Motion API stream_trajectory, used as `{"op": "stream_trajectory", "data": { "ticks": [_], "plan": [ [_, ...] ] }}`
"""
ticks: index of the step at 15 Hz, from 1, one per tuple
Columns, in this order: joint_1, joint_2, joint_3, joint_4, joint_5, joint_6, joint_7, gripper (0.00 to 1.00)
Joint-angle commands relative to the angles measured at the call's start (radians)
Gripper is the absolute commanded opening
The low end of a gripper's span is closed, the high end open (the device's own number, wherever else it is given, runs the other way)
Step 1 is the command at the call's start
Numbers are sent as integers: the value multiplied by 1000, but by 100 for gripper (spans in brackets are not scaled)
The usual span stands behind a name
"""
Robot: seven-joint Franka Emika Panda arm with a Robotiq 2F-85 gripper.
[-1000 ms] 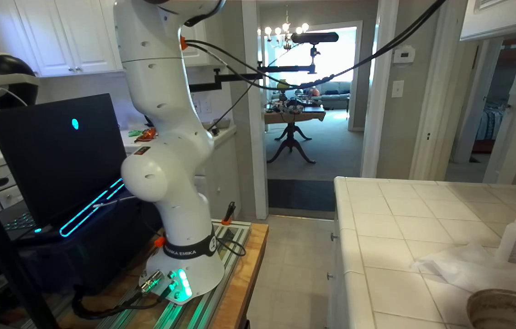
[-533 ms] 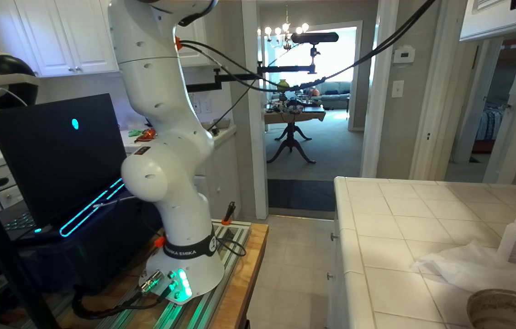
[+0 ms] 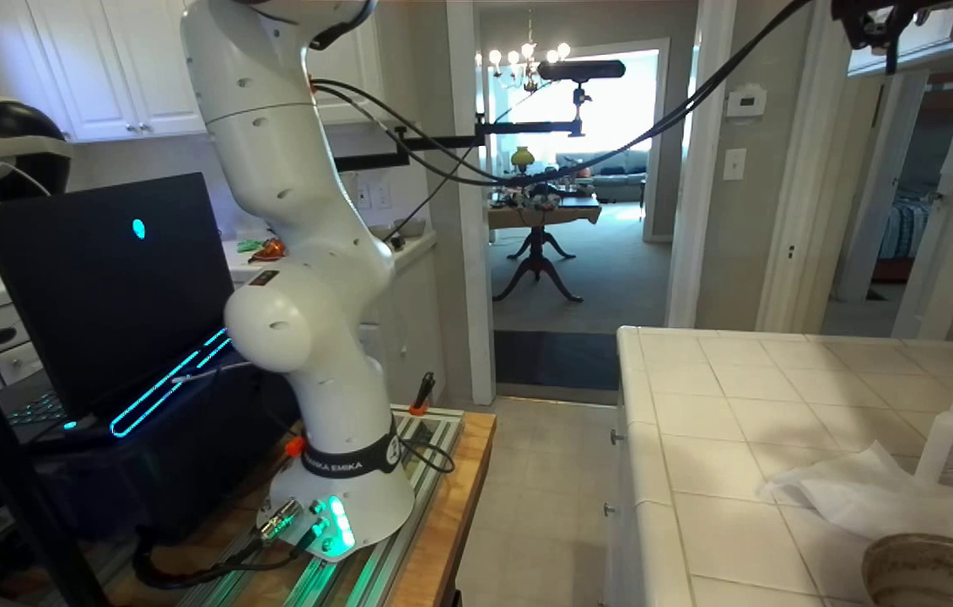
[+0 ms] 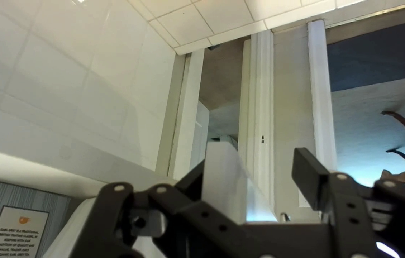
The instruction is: Open the top left cabinet door
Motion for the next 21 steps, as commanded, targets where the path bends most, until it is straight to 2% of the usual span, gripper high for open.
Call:
{"op": "stream_trajectory", "data": {
  "ticks": [1,8,21],
  "plan": [
    [30,-75,21,-110,-26,10,52,38],
    [54,-140,24,-195,-11,21,34,38],
    [122,-259,36,-340,-5,176,-19,38]
  ]
}}
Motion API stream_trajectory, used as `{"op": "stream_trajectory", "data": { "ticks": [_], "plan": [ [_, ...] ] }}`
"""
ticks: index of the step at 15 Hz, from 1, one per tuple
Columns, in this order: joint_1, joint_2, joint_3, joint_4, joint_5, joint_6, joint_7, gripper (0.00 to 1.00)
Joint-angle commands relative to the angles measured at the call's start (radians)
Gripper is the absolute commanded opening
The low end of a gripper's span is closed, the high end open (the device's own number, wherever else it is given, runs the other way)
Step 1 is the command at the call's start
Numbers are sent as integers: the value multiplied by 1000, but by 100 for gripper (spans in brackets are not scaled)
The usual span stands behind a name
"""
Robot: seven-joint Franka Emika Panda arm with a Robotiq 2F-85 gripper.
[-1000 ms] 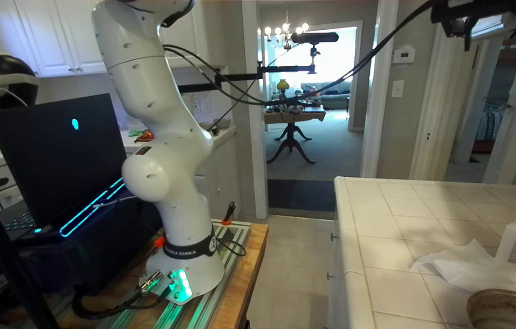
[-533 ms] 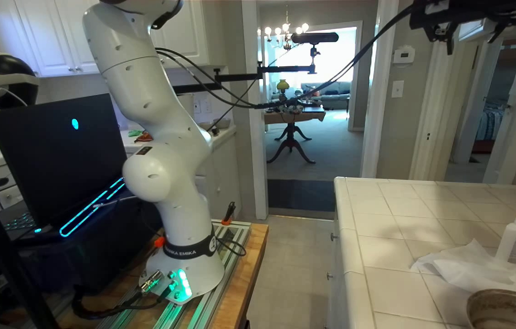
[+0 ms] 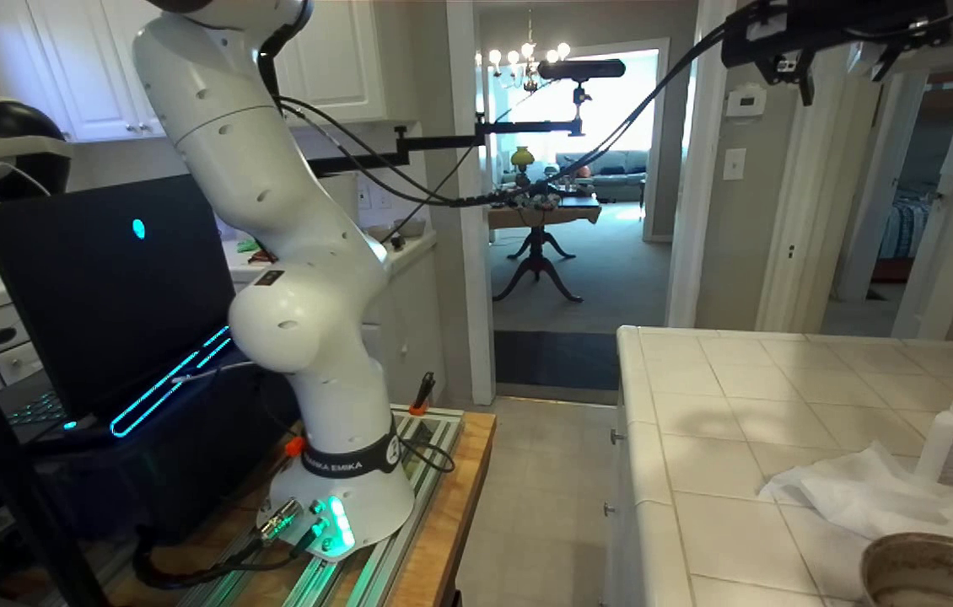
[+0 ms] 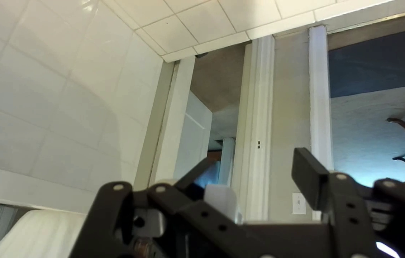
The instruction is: Open the top left cabinet door
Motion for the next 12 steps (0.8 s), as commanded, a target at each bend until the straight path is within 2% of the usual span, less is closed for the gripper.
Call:
{"op": "stream_trajectory", "data": {
  "ticks": [1,12],
  "plan": [
    [61,-50,28,-65,-3,51,-14,38],
    [124,-67,1,-73,40,137,-43,38]
  ]
}}
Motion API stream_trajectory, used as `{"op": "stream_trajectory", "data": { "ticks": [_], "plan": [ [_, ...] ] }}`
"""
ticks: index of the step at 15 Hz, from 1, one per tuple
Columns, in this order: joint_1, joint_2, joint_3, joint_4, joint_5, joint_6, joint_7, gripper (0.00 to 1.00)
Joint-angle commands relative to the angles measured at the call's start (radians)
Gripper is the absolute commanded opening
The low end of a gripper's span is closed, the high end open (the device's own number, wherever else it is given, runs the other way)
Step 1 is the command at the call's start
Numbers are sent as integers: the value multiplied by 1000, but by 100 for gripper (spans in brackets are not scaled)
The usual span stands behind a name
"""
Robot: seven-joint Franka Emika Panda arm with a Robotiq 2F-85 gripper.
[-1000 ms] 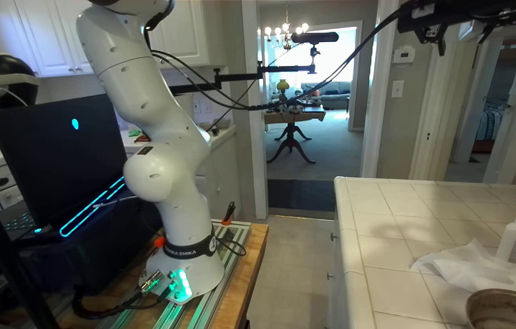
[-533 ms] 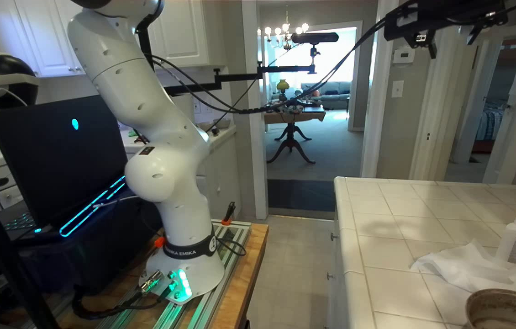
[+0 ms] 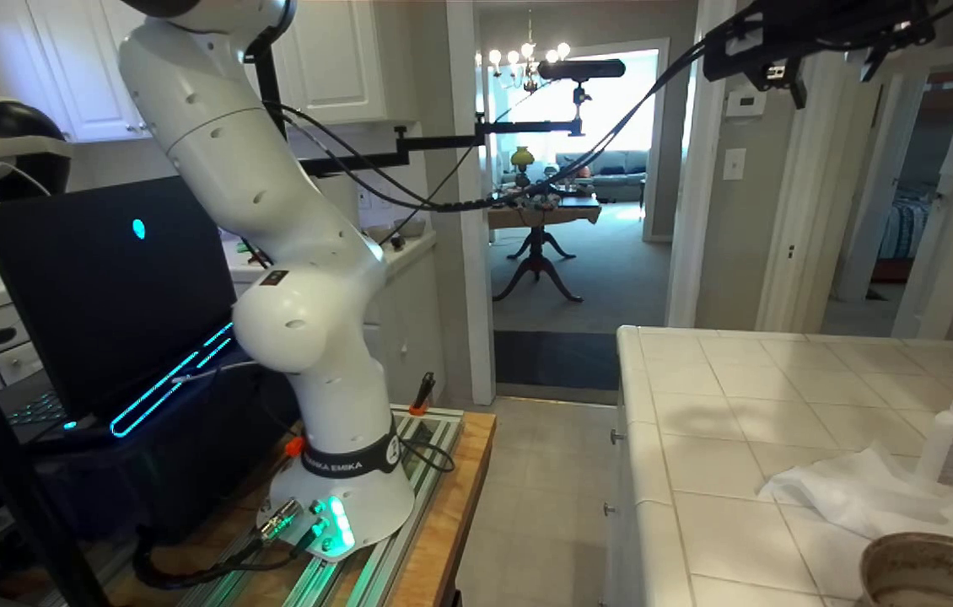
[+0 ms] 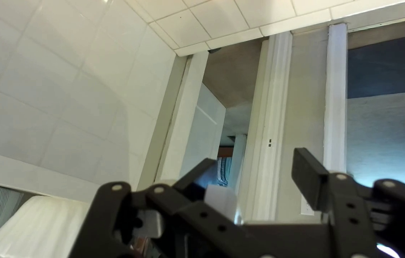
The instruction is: Open the top left cabinet door
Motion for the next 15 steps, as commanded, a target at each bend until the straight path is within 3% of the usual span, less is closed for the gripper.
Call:
{"op": "stream_trajectory", "data": {
  "ticks": [1,15],
  "plan": [
    [76,-20,7,2,43,18,-35,38],
    [112,-83,16,-53,22,-7,-68,38]
  ]
}}
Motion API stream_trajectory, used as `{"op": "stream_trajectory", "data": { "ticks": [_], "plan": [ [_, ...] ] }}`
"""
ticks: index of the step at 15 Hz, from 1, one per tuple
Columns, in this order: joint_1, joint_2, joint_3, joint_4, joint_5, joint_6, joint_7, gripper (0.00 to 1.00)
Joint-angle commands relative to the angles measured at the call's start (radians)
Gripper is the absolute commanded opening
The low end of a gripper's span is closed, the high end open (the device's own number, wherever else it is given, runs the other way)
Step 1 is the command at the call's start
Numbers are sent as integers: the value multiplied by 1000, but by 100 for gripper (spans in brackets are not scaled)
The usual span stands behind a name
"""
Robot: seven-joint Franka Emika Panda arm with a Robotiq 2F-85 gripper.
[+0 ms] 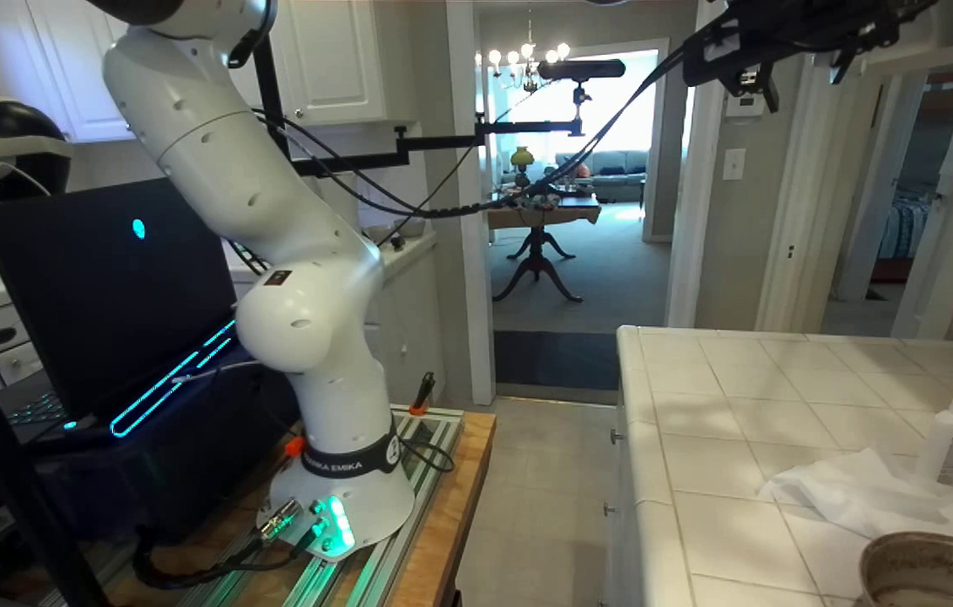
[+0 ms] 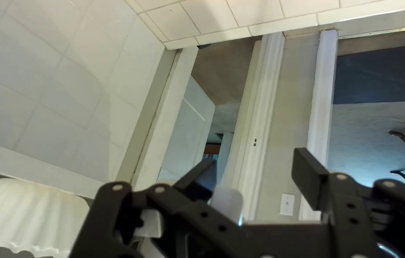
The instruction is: Open the top left cabinet door
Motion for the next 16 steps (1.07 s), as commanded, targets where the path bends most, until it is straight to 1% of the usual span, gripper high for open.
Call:
{"op": "stream_trajectory", "data": {
  "ticks": [1,11,16],
  "plan": [
    [76,-24,30,3,19,-12,-8,38],
    [127,-89,53,-43,11,-76,-19,38],
    [173,-74,84,-19,13,-72,-22,38]
  ]
}}
